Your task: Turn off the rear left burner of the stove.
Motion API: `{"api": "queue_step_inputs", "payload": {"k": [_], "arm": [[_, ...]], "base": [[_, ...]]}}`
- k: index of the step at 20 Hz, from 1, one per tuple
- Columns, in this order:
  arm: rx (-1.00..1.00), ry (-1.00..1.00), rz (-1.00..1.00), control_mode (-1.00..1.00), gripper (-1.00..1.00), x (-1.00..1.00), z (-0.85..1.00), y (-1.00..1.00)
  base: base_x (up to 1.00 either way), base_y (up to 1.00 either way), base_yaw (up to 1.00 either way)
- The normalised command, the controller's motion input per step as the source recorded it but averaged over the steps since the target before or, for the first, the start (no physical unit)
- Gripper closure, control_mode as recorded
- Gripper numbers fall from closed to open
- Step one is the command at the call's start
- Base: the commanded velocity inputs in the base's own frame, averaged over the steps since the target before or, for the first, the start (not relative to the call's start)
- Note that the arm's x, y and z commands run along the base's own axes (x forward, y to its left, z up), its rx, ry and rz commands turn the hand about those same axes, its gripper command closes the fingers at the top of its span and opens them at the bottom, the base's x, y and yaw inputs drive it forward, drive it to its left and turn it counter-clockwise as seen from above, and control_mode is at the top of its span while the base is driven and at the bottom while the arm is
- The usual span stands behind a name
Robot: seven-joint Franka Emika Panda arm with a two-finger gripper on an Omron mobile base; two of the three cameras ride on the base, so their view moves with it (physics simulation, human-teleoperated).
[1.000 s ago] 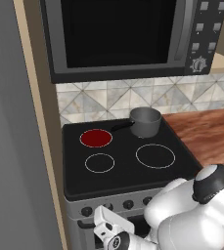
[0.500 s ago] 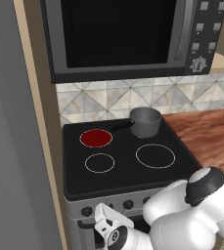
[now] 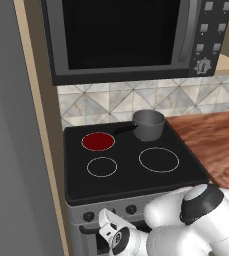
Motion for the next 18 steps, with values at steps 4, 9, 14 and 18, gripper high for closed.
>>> {"api": "queue_step_inputs", "payload": {"k": [4, 9, 14, 18], "arm": [[0.00, 0.00, 0.00, -1.00, -1.00, 0.18, -0.22, 0.24], [0.00, 0.00, 0.00, -1.00, -1.00, 0.00, -0.35, 0.45], [0.00, 0.00, 0.00, -1.00, -1.00, 0.00, -0.31, 0.31], [0.00, -0.06, 0.00, -1.00, -1.00, 0.01, -0.14, 0.02]], "base": [[0.00, 0.00, 0.00], [0.00, 0.00, 0.00], [0.00, 0.00, 0.00], [0.00, 0.00, 0.00]]}}
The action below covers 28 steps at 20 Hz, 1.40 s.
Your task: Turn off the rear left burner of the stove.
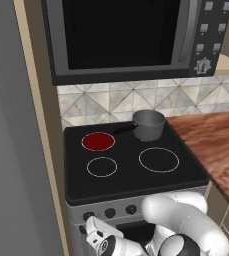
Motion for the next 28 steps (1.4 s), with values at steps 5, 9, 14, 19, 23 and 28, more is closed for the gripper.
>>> {"api": "queue_step_inputs", "payload": {"k": [5, 9, 14, 19, 23, 28], "arm": [[0.00, -0.12, 0.00, -1.00, -1.00, 0.00, 0.00, -0.08], [0.00, -0.11, 0.00, -1.00, -1.00, 0.00, 0.03, -0.19], [0.00, -0.07, 0.00, -1.00, -1.00, 0.00, 0.14, -0.08], [0.00, -0.05, 0.00, -1.00, -1.00, 0.00, 0.26, 0.00], [0.00, 0.00, 0.00, -1.00, -1.00, 0.01, 0.24, 0.00], [0.00, 0.00, 0.00, -1.00, -1.00, 0.02, -0.07, -0.19]], "base": [[0.00, 0.00, 0.00], [0.00, 0.00, 0.00], [0.00, 0.00, 0.00], [0.00, 0.00, 0.00], [0.00, 0.00, 0.00], [0.00, 0.00, 0.00]]}}
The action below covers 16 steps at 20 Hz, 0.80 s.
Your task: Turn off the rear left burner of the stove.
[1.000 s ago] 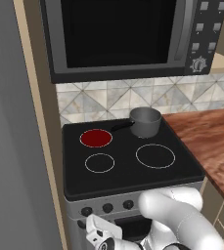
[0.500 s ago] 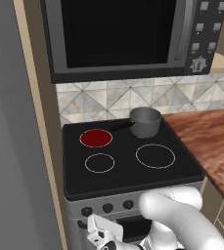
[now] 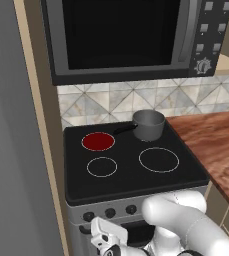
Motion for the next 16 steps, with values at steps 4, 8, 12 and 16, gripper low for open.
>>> {"api": "queue_step_inputs", "payload": {"k": [4, 8, 12, 16], "arm": [[0.00, 0.00, 0.00, -1.00, -1.00, 0.11, -0.28, -0.21], [0.00, 0.00, 0.00, -1.00, -1.00, 0.27, -0.08, -0.08], [0.00, 0.00, 0.00, -1.00, -1.00, 0.19, 0.00, 0.04], [0.00, 0.00, 0.00, -1.00, -1.00, 0.00, 0.00, 0.11]], "base": [[0.00, 0.00, 0.00], [0.00, 0.00, 0.00], [0.00, 0.00, 0.00], [0.00, 0.00, 0.00]]}}
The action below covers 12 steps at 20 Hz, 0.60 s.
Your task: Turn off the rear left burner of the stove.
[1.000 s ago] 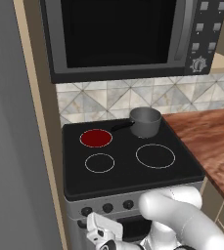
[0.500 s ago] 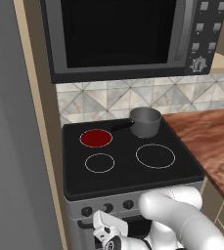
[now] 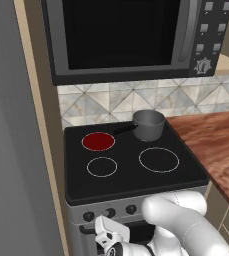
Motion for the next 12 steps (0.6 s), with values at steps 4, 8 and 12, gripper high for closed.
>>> {"api": "queue_step_inputs", "payload": {"k": [4, 8, 12], "arm": [[0.00, 0.00, 0.00, -1.00, -1.00, 0.00, 0.00, 0.19], [0.00, 0.00, 0.00, -1.00, -1.00, 0.00, 0.12, 0.24], [0.00, 0.00, 0.00, -1.00, 1.00, 0.02, 0.15, 0.30]], "base": [[0.00, 0.00, 0.00], [0.00, 0.00, 0.00], [0.00, 0.00, 0.00]]}}
